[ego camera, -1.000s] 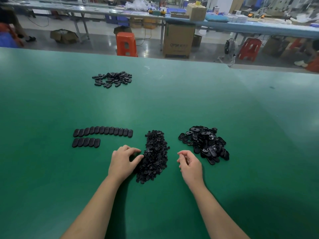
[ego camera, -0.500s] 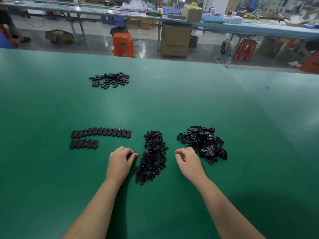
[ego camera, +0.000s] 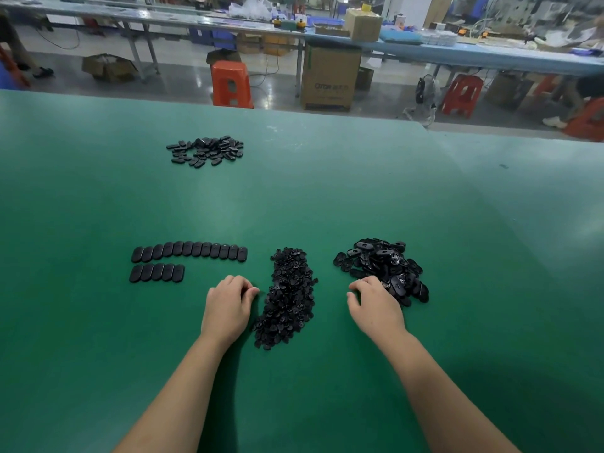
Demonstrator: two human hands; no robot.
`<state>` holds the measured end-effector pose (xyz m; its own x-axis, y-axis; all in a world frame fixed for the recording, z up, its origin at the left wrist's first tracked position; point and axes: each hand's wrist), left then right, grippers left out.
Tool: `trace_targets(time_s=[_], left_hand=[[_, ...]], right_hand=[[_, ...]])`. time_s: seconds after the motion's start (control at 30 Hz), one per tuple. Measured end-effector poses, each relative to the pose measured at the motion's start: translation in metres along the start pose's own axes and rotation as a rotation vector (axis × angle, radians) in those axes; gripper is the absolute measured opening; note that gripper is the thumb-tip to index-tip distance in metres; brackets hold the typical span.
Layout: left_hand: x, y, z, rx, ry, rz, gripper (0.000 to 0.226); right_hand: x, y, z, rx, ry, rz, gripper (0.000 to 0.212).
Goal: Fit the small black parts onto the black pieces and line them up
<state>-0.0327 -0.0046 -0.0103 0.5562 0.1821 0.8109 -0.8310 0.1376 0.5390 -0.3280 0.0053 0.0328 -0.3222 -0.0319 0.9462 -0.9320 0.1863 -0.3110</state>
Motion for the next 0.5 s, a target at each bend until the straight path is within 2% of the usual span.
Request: trace_targets(time_s=[0.13,0.2,0.3,0.5], left_hand=[[-0.0009,-0.0007,-0.0011,0.053,0.034,-0.059,0.026],[-0.0010,-0.0006,-0.0020,0.062,0.042,-0.064,0.026],[-0.0008,-0.0004,-0.0016,0.053,0.037,-0.044,0.026],[0.0009,0.0012,-0.0029,0.061,0.046,-0.079,0.023]], right_hand=[[-0.0021,0.0006,-0.0044,-0.006,0.058,0.042,0.022],[-0.0018,0.0017,-0.0038,-0.054,0.076,0.020,0.028],[-0.0025,0.0018,-0.0011,-0.083,0.052,-0.011,0.038],[-0.0058,-0.0007,0.0038,-0.078,0.024,0.034,0.033]])
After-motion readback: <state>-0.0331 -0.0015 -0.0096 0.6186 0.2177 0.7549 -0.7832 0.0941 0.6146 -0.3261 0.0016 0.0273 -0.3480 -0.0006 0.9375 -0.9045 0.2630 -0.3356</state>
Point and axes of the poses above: each hand's wrist, its own z-axis towards the middle knuckle, its own x-axis out of the back of the hand, y = z × x, and after that the axes turned 5 degrees about -x, right-handed
